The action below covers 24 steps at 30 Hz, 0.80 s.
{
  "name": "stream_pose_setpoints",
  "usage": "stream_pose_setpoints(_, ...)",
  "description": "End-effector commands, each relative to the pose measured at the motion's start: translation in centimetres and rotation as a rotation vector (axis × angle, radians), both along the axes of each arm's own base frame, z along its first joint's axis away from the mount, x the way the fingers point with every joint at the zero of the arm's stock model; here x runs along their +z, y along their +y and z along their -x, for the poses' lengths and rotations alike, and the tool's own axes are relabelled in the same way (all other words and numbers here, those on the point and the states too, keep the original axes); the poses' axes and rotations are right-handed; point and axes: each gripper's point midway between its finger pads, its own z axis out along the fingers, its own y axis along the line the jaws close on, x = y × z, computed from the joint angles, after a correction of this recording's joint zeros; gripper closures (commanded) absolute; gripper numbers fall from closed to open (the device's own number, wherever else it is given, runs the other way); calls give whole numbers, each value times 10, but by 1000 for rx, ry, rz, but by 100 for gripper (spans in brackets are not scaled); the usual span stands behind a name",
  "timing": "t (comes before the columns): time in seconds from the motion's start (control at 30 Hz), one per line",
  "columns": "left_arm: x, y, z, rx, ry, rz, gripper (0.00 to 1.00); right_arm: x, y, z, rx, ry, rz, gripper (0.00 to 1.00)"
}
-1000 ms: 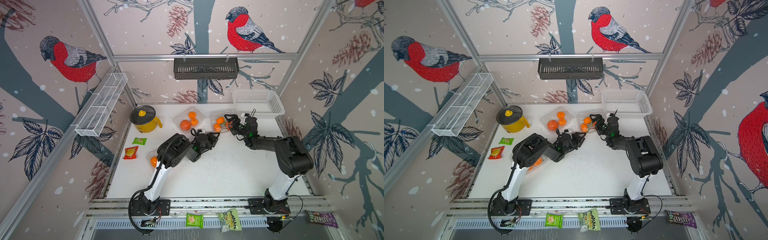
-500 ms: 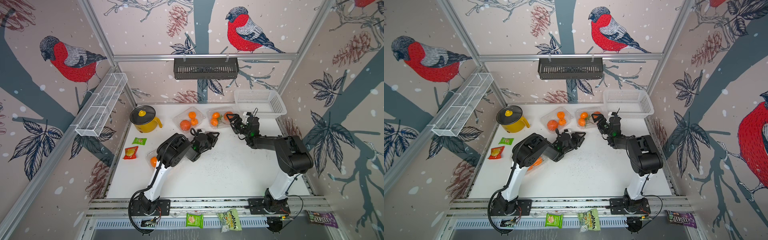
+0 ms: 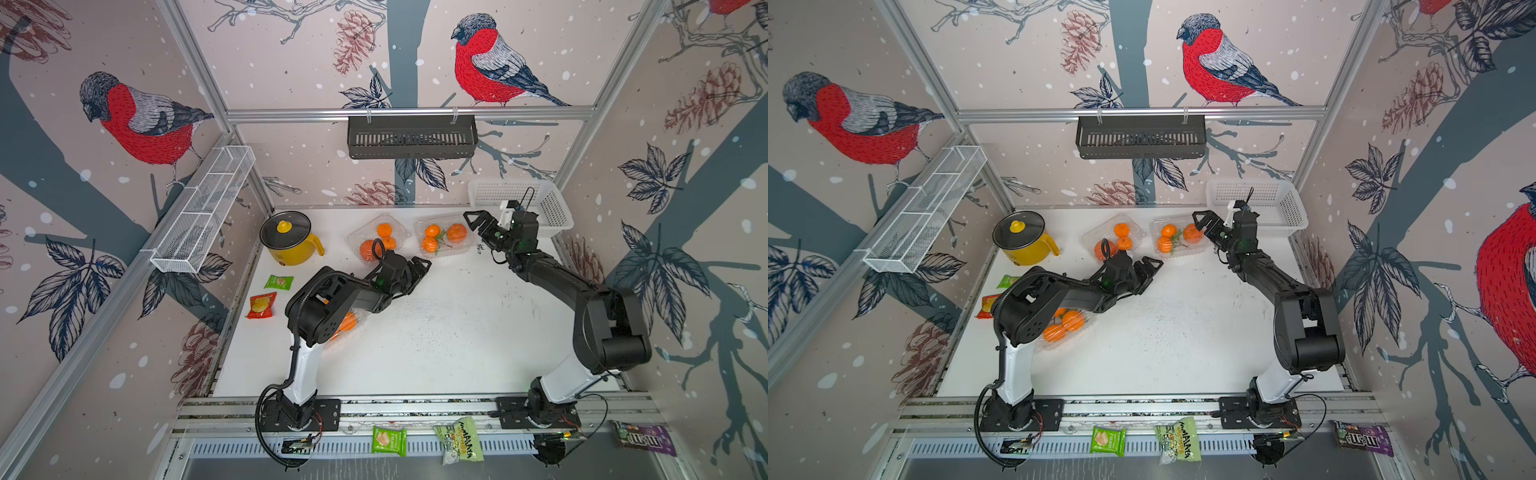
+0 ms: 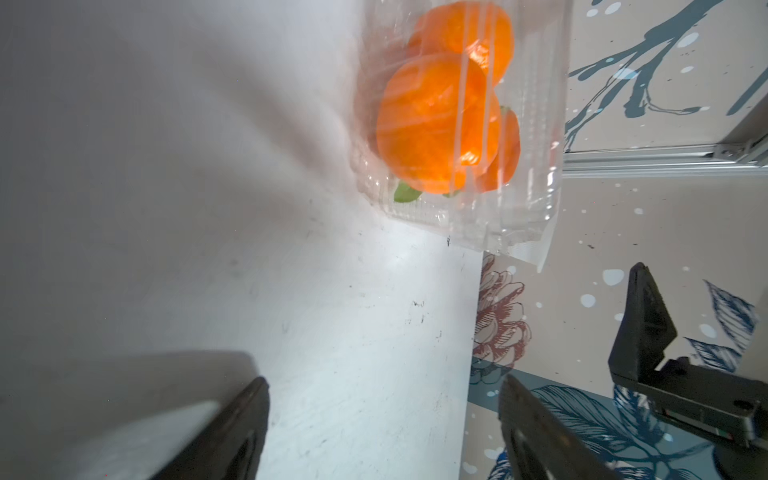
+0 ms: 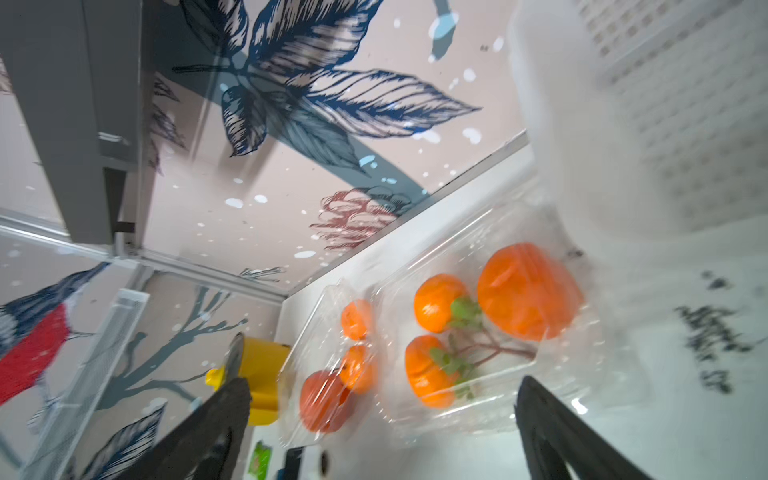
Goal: Take oranges out of containers
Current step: Adjust the packing box at the center of the board.
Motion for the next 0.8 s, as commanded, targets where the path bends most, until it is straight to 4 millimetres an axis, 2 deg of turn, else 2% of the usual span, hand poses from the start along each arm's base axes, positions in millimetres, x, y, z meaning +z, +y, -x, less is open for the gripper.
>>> stream_pose_setpoints(0.0,5,16,-9,-48,-28,-206,3,-44,-21,-1,0,137,218,0)
stream_pose_setpoints(0.13,30,16,-43,-76,-69,-261,3,-53,-22,-16,35,138,240,2)
stream_pose_setpoints(0.37,68,10,-91,-106,-147,-343,3,-72,-17,-30,107,149,286,4)
stream_pose_setpoints(0.53,68,10,-129,-92,-166,-459,3,-90,-13,-41,145,161,297,5)
stream_pose_setpoints(0.67,50,3,-151,-121,-169,-484,3,-95,-6,-48,175,143,293,5)
stream_pose_setpoints(0.77,40,-4,-160,-147,-182,-492,3,-100,0,-53,210,133,290,5)
